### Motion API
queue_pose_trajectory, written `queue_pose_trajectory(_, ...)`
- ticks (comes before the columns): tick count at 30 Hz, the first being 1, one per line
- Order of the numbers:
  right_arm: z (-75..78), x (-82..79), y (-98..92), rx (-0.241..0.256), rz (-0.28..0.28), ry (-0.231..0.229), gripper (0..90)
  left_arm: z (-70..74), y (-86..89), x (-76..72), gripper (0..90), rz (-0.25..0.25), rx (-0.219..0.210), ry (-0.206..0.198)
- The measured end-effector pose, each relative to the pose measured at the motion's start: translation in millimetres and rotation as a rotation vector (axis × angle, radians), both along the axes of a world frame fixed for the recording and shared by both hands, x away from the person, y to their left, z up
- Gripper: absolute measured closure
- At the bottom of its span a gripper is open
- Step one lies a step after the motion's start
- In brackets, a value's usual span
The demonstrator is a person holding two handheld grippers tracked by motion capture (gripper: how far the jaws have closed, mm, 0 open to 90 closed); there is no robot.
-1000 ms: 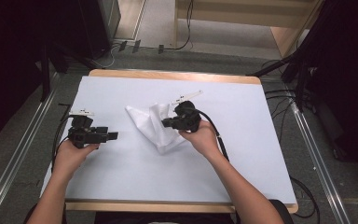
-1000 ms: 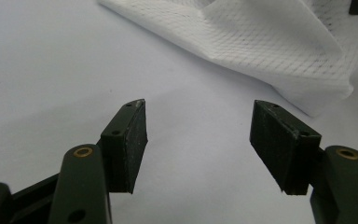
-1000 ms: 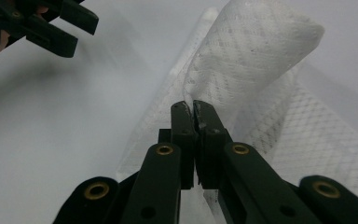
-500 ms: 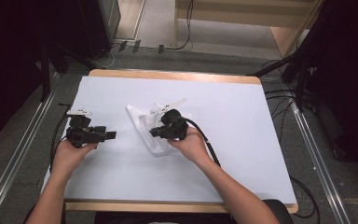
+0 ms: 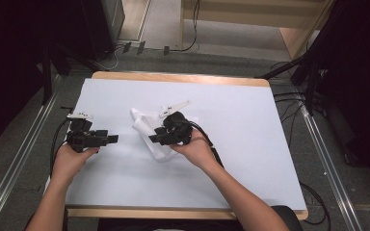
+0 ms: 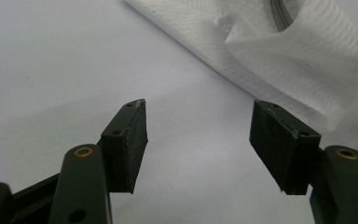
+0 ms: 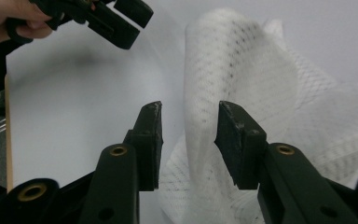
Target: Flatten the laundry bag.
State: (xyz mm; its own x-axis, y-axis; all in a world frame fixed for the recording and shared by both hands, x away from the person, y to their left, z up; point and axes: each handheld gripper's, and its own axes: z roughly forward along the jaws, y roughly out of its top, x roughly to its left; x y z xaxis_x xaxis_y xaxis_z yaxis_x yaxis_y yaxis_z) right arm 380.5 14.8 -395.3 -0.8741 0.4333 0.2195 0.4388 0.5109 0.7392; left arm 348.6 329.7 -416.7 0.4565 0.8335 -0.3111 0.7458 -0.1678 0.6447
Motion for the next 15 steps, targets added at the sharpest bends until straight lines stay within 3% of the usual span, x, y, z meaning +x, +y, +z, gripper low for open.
queue_pose_trajectory(4, 14.0, 0.7, -11.5, 0.022, -0.024, -0.019, 61.8, 0.7, 1.9, -0.4, 37.9, 0.005, 0.0, 0.001)
queue_pose_trajectory(5, 19.8, 3.8, -21.1, 0.028, -0.042, -0.027, 70.1, 0.5, 2.3, -0.5, 37.9, 0.008, -0.001, -0.001)
queue_pose_trajectory(7, 21.6, 7.4, -29.9, 0.029, -0.06, -0.018, 77.4, 0.5, 2.4, -0.6, 37.9, 0.008, -0.003, 0.0)
queue_pose_trajectory(10, 17.5, 15.8, -44.2, 0.021, -0.105, 0.003, 84.7, 0.6, 2.8, -0.5, 37.9, 0.005, 0.001, 0.0)
queue_pose_trajectory(15, -5.1, 29.4, -59.6, -0.028, -0.171, 0.035, 90.0, 2.1, 2.8, 0.9, 38.0, 0.004, -0.001, -0.002)
